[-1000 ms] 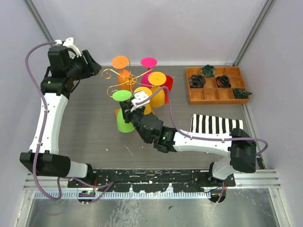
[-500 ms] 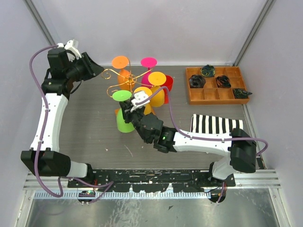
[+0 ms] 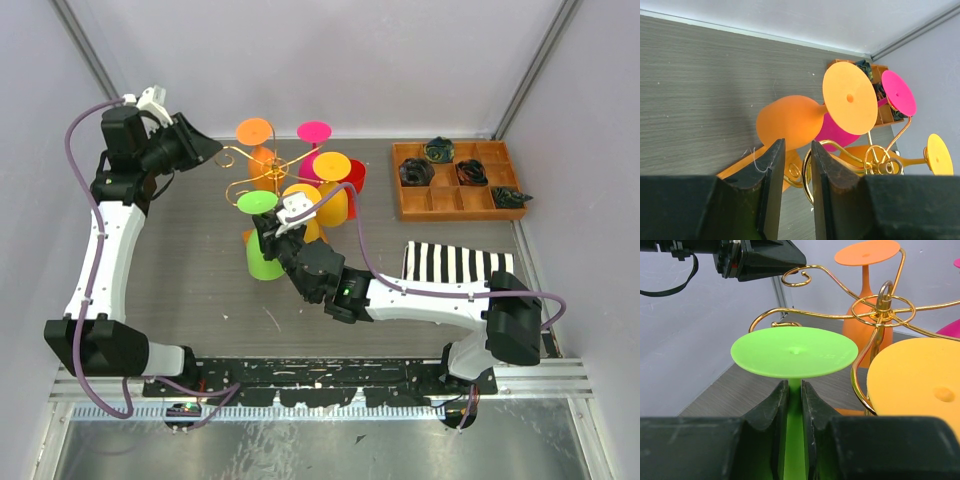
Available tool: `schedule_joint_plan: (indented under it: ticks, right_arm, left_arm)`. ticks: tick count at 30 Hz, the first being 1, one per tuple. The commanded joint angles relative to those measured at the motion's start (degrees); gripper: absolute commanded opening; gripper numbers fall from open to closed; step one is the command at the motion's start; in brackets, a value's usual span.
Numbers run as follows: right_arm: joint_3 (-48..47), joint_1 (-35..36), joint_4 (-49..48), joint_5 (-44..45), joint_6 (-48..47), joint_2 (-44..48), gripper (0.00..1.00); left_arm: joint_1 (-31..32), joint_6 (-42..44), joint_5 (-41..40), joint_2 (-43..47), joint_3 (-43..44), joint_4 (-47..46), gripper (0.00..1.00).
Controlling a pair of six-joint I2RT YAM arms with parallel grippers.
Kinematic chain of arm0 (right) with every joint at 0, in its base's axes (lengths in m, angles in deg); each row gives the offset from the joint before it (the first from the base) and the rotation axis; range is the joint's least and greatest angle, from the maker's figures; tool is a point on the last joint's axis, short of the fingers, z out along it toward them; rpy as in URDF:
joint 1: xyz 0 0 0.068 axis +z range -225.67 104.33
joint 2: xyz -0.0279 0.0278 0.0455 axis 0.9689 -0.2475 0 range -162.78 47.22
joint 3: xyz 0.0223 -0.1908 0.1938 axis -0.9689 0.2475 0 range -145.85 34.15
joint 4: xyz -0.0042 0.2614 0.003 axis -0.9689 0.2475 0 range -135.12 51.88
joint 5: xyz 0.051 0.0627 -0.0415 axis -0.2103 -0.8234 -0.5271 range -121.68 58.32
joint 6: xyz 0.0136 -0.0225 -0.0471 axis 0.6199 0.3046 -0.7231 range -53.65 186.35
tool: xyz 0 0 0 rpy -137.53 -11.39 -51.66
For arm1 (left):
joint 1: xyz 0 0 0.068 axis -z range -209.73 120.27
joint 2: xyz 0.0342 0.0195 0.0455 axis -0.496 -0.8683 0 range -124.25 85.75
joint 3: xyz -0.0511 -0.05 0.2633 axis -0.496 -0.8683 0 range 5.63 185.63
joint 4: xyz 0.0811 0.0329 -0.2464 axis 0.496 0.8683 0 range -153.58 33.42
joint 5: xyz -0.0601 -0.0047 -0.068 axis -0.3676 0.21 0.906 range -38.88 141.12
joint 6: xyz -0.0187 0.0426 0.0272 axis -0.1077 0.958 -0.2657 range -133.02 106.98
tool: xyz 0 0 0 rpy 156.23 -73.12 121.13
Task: Place the wine glass upside down on the wine glass rack
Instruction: Turn the wine glass upside down at the wine rack.
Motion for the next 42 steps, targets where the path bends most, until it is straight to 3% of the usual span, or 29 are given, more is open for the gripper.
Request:
schedule_joint_plan:
  ticks: [1, 9, 14, 25, 42]
  right_arm:
    - [-2.55, -0.15, -2.11, 0.27, -0.31, 1.86, 0.0]
    - [-2.42, -0.16, -2.17, 0.17, -0.33, 1.77, 0.0]
    - [-2.59, -0.16, -2.32, 0.35, -0.35, 1.63, 0.0]
    - [-2.93, -0.15, -9.39, 0.54, -5.12, -1.49, 0.0]
    - [-7.83, -0.58, -9.55, 3.02, -6.82, -7.44, 0.0]
  left_arm:
    - [-0.04, -0.29, 2.16, 2.16, -2.6, -0.58, 0.34]
    - [-0.05, -0.58, 2.48, 3.96, -3.91, -1.56, 0.34]
    - [0.02, -0.55, 2.5, 4.03, -4.06, -1.31, 0.21]
    - [-0.05, 0.17, 0.48, 4.98, -4.9, 0.16, 0.01]
    - [0.04, 1.79, -2.61, 5.49, -5.99, 1.16, 0.0]
